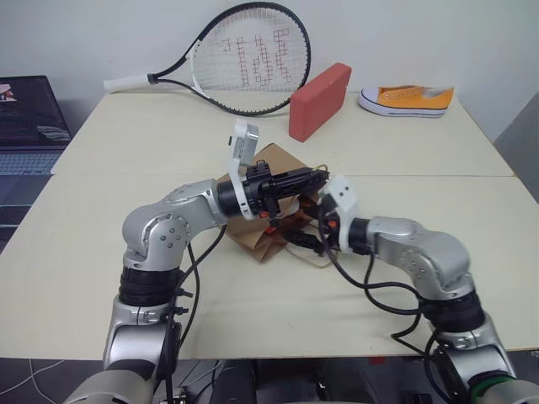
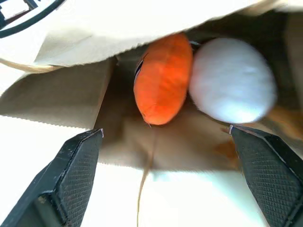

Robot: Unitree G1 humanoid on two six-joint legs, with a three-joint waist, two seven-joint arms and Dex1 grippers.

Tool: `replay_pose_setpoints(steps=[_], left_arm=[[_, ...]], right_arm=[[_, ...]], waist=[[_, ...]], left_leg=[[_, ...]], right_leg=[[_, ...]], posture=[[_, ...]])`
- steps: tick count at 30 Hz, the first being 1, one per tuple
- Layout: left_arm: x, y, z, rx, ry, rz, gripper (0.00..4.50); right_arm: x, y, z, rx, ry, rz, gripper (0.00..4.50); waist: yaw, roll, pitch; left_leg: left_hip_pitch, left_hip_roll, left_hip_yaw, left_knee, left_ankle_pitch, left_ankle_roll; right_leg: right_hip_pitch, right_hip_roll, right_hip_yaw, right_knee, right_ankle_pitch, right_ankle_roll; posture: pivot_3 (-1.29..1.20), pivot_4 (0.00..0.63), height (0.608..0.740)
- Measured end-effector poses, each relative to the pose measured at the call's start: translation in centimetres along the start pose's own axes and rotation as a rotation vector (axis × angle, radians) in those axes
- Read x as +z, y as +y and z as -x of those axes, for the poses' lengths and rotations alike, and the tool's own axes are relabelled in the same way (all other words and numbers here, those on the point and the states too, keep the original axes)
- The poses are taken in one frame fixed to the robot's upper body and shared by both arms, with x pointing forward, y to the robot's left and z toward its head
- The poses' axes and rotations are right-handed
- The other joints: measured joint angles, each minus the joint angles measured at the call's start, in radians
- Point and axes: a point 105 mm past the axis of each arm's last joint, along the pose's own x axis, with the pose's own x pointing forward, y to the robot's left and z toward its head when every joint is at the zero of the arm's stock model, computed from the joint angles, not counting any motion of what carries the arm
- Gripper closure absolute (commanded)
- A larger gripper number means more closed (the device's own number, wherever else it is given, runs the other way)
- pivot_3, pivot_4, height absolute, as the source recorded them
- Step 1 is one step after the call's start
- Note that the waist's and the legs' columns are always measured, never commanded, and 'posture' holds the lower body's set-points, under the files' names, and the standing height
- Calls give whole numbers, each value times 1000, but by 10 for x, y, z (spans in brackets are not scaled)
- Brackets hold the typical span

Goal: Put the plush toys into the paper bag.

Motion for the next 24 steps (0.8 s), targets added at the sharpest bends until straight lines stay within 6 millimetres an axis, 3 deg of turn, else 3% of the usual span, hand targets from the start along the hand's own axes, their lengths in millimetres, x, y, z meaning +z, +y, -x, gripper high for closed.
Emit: replay_pose_setpoints(steps=[6, 10, 15, 24], left_arm=[[0, 2, 0, 6, 0, 2, 4500], [4, 7, 2, 21, -14, -1, 4500], [14, 7, 4, 24, -20, -32, 4500], [31, 12, 14, 59, -32, -80, 4500]], right_arm=[[-7, 0, 43, 33, 35, 32, 28], [-22, -12, 56, -30, 52, 80, 28], [-43, -37, 49, -149, 44, 71, 28], [-70, -34, 17, -134, 44, -8, 28]], waist=[[3, 0, 0], [3, 0, 0], [-2, 0, 0], [-1, 0, 0]], left_leg=[[0, 0, 0, 0, 0, 0], [0, 0, 1, 0, 0, 0], [1, 0, 2, 0, 0, 0], [0, 0, 1, 0, 0, 0]], right_leg=[[0, 0, 0, -1, -1, -1], [0, 0, 0, -1, -3, -5], [0, 0, 1, 0, -3, -4], [0, 0, 1, 0, -2, -4]], posture=[[0, 150, 740], [0, 150, 740], [0, 150, 740], [0, 150, 740]])
